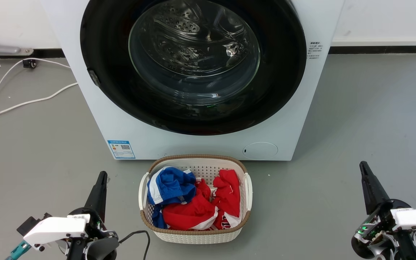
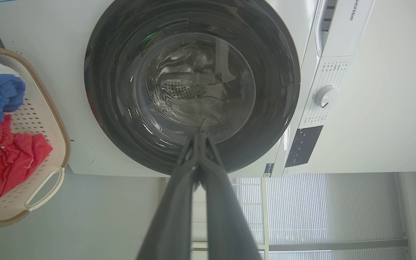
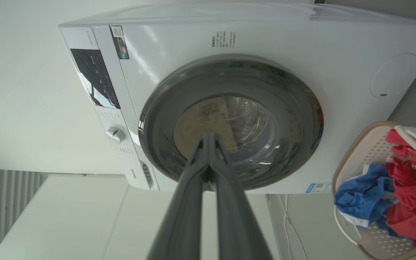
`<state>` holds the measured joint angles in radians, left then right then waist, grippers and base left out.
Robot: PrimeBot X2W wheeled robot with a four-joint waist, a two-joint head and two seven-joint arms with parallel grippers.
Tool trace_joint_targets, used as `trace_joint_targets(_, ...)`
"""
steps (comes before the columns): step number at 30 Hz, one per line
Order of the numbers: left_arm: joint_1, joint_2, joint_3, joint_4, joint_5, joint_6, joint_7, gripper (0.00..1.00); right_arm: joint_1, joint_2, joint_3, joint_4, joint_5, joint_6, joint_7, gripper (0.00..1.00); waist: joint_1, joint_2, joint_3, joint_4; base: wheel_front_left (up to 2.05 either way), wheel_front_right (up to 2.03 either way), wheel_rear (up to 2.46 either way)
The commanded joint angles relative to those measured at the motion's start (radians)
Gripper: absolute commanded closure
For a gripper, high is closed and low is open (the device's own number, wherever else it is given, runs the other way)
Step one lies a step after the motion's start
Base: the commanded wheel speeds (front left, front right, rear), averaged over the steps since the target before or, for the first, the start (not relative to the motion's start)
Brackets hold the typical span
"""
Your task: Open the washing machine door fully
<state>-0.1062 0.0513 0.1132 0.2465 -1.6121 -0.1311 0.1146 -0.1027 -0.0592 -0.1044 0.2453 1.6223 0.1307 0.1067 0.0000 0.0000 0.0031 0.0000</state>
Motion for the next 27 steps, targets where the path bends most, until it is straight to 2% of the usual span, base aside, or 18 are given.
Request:
trace_joint_targets(1,-0.007,-0.002,0.003,0.000,-0.002,-0.002,0.002,1.00,-0.012,0.003,-0.001,0.001,-0.004,0.000,0.003,1.00,0.0000,0.0000,0.000,0.000,0.00,0.00,0.00)
trace_joint_targets(27,-0.007,-0.002,0.003,0.000,-0.002,-0.002,0.002,1.00,-0.012,0.006,-0.004,0.001,-0.007,0.000,0.005,1.00,0.0000,0.0000,0.000,0.000,0.00,0.00,0.00)
